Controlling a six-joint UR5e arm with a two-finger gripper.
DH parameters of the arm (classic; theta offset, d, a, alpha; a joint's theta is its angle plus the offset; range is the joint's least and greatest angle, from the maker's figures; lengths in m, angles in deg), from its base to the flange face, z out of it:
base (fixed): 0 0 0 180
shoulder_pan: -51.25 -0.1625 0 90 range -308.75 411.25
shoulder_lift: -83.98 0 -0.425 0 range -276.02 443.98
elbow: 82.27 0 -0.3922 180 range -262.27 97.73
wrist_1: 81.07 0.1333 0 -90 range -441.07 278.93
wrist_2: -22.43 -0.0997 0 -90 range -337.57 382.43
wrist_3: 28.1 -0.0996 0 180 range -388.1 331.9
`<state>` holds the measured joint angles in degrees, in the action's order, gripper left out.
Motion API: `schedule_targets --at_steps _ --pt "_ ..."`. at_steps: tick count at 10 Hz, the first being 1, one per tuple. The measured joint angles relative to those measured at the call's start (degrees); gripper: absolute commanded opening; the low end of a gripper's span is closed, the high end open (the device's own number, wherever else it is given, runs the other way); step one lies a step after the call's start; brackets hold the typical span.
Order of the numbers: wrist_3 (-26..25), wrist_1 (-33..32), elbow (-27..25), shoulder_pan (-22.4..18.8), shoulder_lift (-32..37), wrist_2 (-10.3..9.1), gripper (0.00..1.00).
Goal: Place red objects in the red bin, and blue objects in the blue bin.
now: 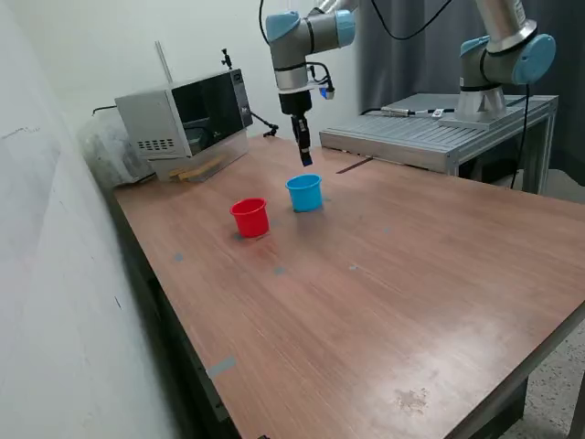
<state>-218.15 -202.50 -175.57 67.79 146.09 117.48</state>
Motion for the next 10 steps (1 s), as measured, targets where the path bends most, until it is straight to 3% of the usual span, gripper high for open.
schedule_targets --at_steps 4,5,10 --pt "0.04 -2.06 0.09 1.56 -2.86 0.02 0.0" --pt "0.04 -2.16 0.06 1.73 -3.04 0.03 1.0" --pt "0.23 -1.94 -0.28 1.42 -2.92 0.17 1.0"
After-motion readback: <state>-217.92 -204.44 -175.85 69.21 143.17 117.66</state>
